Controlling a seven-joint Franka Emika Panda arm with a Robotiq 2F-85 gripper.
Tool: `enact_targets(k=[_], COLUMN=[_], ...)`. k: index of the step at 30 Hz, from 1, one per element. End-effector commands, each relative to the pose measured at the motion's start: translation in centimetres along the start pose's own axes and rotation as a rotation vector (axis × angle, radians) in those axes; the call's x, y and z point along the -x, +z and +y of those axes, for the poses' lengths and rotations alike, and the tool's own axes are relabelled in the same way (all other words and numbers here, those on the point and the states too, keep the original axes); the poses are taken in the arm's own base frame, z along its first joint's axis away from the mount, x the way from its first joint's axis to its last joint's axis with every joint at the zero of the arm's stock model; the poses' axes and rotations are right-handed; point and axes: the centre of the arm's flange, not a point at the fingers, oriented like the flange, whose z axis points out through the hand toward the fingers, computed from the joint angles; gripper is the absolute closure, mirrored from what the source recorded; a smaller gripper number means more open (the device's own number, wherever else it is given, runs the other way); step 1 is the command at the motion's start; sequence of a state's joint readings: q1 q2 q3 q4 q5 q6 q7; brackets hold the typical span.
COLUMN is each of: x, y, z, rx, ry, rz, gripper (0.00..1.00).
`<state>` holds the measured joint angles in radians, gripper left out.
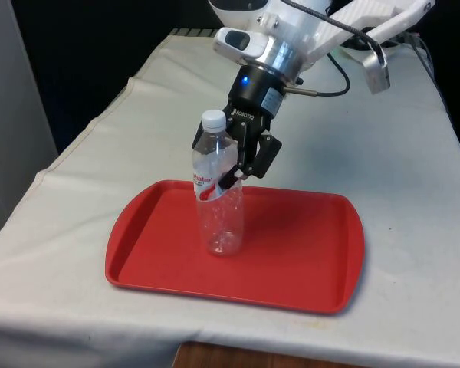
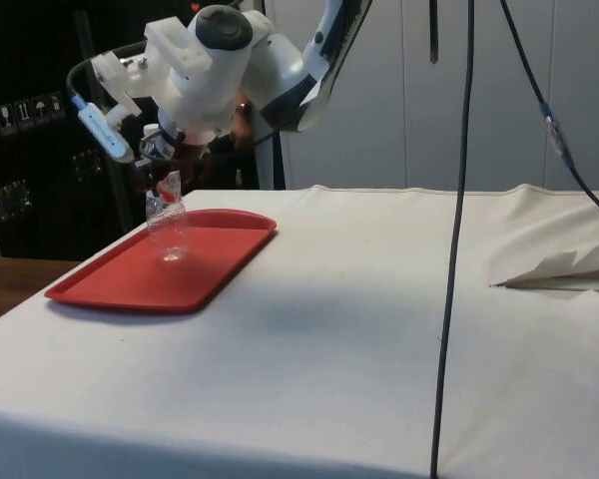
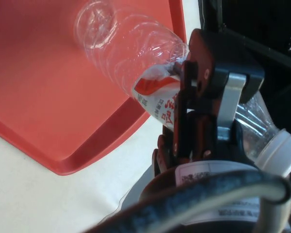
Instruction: Place the bottle upright on the tray.
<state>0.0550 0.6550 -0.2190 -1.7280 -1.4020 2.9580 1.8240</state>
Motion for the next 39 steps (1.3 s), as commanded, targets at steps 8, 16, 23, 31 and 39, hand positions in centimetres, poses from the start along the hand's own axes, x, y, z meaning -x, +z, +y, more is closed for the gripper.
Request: enact_targets(k=[8, 16, 23, 31, 39], x=[-0.3, -0.7, -0.8, -0.7, -0.2], y=[-0.2, -0.9, -1.0, -1.1, -1.1], z=[-0.1, -0.2, -0.1, -0.1, 0.0], rx=[-0.004, -0.013, -0.016, -0.018, -0.027], ry=[-0.012, -0.027, -0.036, -0.05, -0.07], rz=[0.006, 0.006, 0.005, 0.0, -0.013], gripper=[0.86, 0.86, 0.86, 0.86, 0.86])
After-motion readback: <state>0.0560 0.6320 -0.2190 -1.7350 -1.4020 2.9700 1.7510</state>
